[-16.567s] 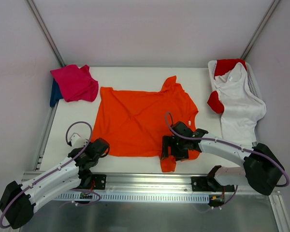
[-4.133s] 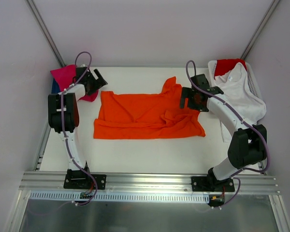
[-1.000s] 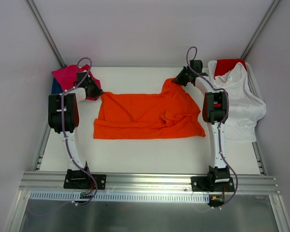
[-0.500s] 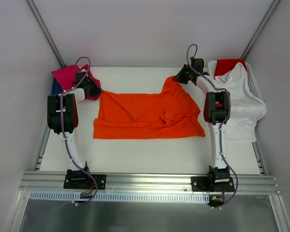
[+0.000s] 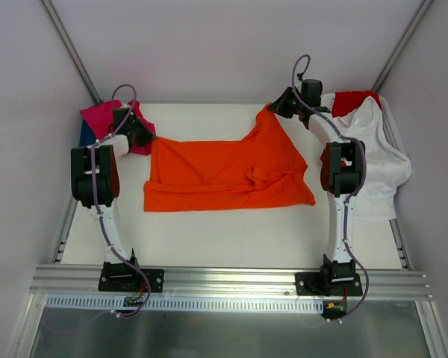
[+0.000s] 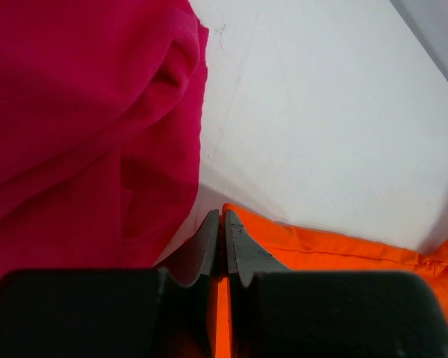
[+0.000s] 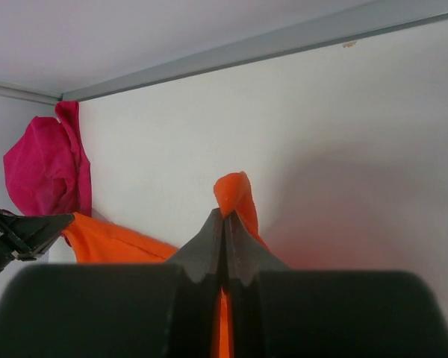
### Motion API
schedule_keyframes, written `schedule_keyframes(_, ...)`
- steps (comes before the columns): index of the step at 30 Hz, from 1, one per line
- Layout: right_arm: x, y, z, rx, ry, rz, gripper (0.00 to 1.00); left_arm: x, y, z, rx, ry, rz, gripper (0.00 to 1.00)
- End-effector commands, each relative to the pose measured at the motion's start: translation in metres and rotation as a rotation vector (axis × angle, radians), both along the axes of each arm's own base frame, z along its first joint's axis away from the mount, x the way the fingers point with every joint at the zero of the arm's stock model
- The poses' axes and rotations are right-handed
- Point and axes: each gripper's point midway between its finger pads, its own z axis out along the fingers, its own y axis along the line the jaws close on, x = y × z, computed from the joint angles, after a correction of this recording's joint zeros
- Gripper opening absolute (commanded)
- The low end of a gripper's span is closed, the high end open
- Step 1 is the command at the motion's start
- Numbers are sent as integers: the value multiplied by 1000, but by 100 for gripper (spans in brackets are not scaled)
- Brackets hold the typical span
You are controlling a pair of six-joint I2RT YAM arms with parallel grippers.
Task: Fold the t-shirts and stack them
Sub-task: Fold the tshirt
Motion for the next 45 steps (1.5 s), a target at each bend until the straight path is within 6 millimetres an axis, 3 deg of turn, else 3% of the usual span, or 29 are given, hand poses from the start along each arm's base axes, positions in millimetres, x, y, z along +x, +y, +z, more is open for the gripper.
schedule_keyframes(1,-10,-1,54,-7,-127,42,0,6,15,44,33,-101,45,0)
schedule_keyframes(3,-17,-2,64,-16,-142,48,0,3,20,46,41,-103,61,0)
schedule_keyframes(5,-27,-5,59,-30,-128,53,1,-1,22,48,41,-106,74,0)
schedule_keyframes(6,-32,-6,72,-34,-149,50,1,-2,23,50,40,-109,78,0)
schedule_keyframes(9,-47,-10,67,-69,-133,51,0,-10,23,55,43,-122,83,0)
schedule_keyframes(11,-57,-13,80,-83,-153,55,0,-14,23,56,44,-128,82,0)
schedule_keyframes(12,-64,-14,73,-99,-143,61,1,-16,21,55,39,-126,76,0)
schedule_keyframes(13,-70,-15,85,-101,-161,61,0,-17,20,55,36,-125,72,0)
schedule_keyframes(15,-82,-18,79,-114,-147,63,1,-19,15,57,16,-132,53,0)
schedule_keyframes(16,-88,-19,90,-117,-164,64,0,-22,13,57,6,-132,47,0)
schedule_keyframes(19,-103,-21,87,-128,-156,68,0,-27,7,57,-13,-144,32,0)
schedule_keyframes(20,-108,-22,97,-130,-176,65,1,-28,8,61,-14,-152,31,0)
schedule_keyframes(22,-122,-24,87,-136,-134,67,0,-33,5,64,-23,-155,22,0)
schedule_keyframes(24,-133,-27,94,-141,-145,58,1,-35,4,67,-27,-167,18,0)
schedule_keyframes(25,-140,-29,86,-145,-125,56,0,-39,1,69,-33,-170,11,0)
schedule_keyframes(27,-150,-32,93,-153,-141,46,1,-45,-2,66,-45,-165,6,0)
schedule_keyframes(29,-162,-31,82,-156,-114,49,0,-48,-4,69,-54,-176,0,0)
schedule_keyframes(30,-168,-32,89,-156,-127,49,0,-53,-6,68,-60,-174,1,0)
schedule_keyframes(31,-175,-33,78,-158,-103,51,0,-54,-7,69,-64,-184,-2,0)
schedule_keyframes(32,-181,-34,85,-159,-119,45,0,-60,-8,65,-64,-178,-4,0)
schedule_keyframes(34,-195,-34,74,-165,-94,47,0,-63,-9,72,-54,-204,-6,0)
schedule_keyframes(36,-205,-34,80,-162,-109,45,0,-68,-9,76,-42,-216,-7,0)
schedule_keyframes(45,-255,-30,57,-165,-67,63,1,-91,-12,77,-25,-243,-8,0)
